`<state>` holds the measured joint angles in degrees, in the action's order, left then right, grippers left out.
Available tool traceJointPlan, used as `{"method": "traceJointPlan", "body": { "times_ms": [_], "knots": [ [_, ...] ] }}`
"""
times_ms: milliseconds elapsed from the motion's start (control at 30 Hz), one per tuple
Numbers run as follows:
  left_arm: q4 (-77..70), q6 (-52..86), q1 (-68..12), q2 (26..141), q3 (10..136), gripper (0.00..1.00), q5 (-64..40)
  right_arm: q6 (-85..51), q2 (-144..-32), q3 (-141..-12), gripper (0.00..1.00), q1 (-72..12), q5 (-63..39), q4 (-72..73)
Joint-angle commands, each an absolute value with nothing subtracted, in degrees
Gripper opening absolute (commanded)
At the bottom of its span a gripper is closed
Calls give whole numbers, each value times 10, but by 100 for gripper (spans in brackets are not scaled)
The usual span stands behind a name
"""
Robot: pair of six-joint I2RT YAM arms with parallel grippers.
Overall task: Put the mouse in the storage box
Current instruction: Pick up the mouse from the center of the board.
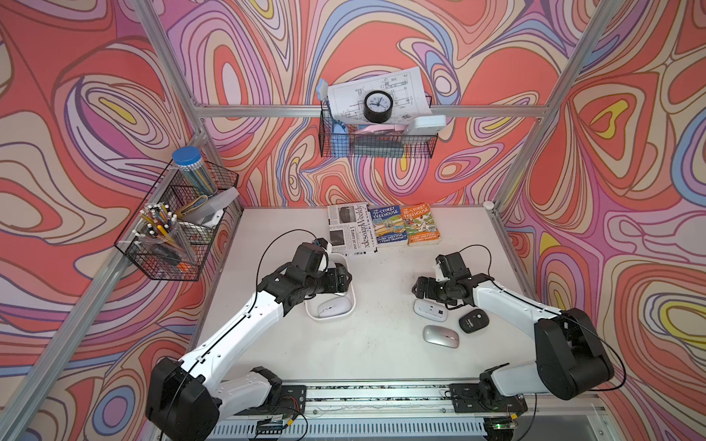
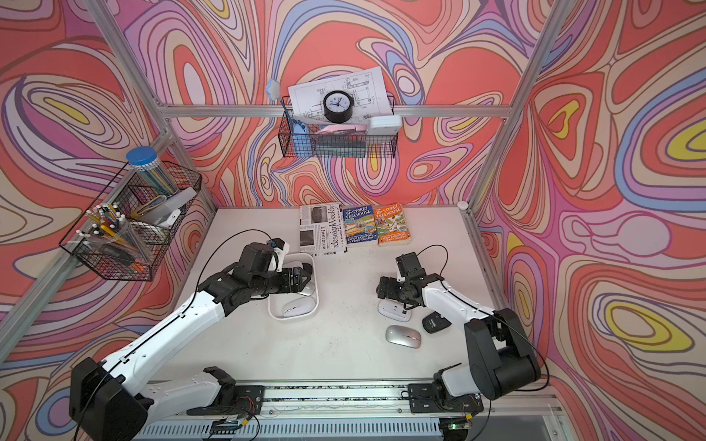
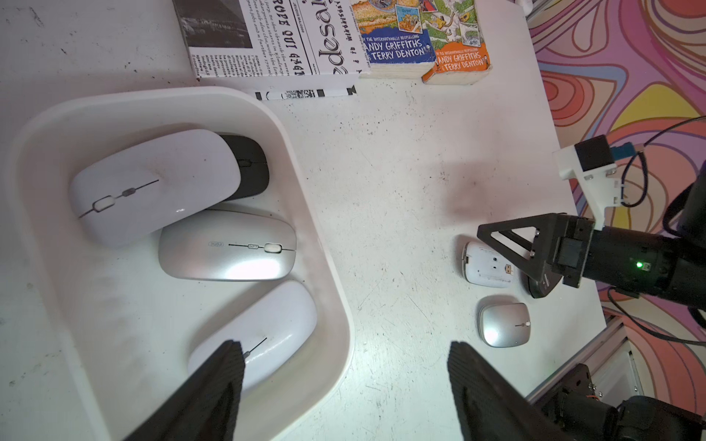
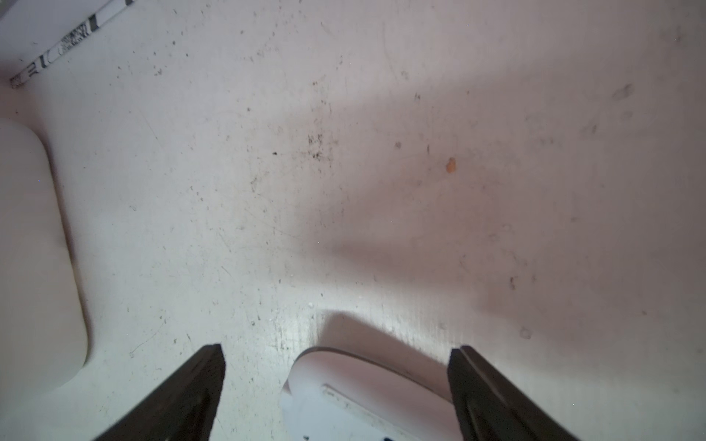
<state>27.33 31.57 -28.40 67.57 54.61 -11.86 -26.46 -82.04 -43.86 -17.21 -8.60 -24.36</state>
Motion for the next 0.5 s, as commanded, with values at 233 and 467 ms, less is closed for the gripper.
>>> {"method": "traceJointPlan", "body": {
  "times_ms": [233,467],
  "knots": [
    [277,317,-280,672,541,82,-128,-293,-818,-420,95,-167,-116,-297],
    [278,318,-280,670,540,83,-124,-297,-810,-407,95,-168,-127,-289]
  ]
}}
